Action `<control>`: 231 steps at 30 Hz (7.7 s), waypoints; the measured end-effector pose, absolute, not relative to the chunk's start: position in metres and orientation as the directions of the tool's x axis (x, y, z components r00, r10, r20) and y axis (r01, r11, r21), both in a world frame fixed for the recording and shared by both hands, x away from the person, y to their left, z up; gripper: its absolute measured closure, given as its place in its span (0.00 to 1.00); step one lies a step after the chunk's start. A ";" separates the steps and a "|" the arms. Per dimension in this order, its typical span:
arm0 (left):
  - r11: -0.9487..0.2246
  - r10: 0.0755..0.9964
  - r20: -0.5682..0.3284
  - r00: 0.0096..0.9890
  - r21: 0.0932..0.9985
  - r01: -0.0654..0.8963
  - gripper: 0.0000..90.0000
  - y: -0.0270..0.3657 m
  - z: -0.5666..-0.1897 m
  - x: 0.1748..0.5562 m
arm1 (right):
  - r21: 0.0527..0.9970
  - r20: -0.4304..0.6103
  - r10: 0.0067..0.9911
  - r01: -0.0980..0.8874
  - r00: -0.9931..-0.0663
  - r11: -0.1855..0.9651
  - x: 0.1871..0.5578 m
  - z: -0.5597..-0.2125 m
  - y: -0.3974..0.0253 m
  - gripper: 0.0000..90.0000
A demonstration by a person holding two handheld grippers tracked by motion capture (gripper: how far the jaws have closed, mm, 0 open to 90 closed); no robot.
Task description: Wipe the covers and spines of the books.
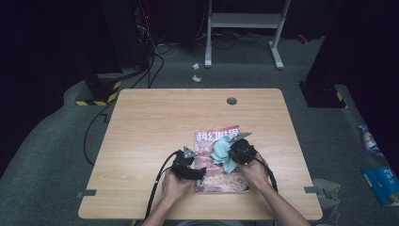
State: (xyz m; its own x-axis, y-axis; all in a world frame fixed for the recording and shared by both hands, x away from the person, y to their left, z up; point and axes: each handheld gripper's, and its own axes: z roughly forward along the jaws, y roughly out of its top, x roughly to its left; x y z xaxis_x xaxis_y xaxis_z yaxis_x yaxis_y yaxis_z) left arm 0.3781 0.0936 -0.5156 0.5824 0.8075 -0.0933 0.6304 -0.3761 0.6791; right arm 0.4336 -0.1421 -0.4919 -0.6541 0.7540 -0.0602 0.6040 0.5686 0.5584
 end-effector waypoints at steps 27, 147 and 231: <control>-0.373 0.811 -0.089 0.578 0.682 0.629 0.31 0.088 -0.515 0.389 | 0.563 -0.098 0.765 0.599 -0.636 0.570 0.404 -0.492 -0.177 0.94; -0.403 0.807 -0.071 0.586 0.659 0.635 0.14 0.091 -0.516 0.389 | 0.546 -0.058 0.813 0.663 -0.580 0.512 0.429 -0.486 -0.180 0.92; -0.394 0.813 -0.068 0.579 0.668 0.632 0.16 0.089 -0.517 0.392 | 0.486 -0.011 0.672 0.584 -0.740 0.650 0.455 -0.489 -0.056 0.94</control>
State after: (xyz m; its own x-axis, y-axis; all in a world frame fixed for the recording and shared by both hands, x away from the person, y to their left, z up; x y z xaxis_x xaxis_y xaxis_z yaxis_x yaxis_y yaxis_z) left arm 0.3922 0.0889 -0.5167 0.5787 0.8127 -0.0679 0.6317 -0.3941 0.6676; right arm 0.4545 -0.0555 -0.4888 -0.7401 0.6725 -0.0106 0.5840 0.6504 0.4857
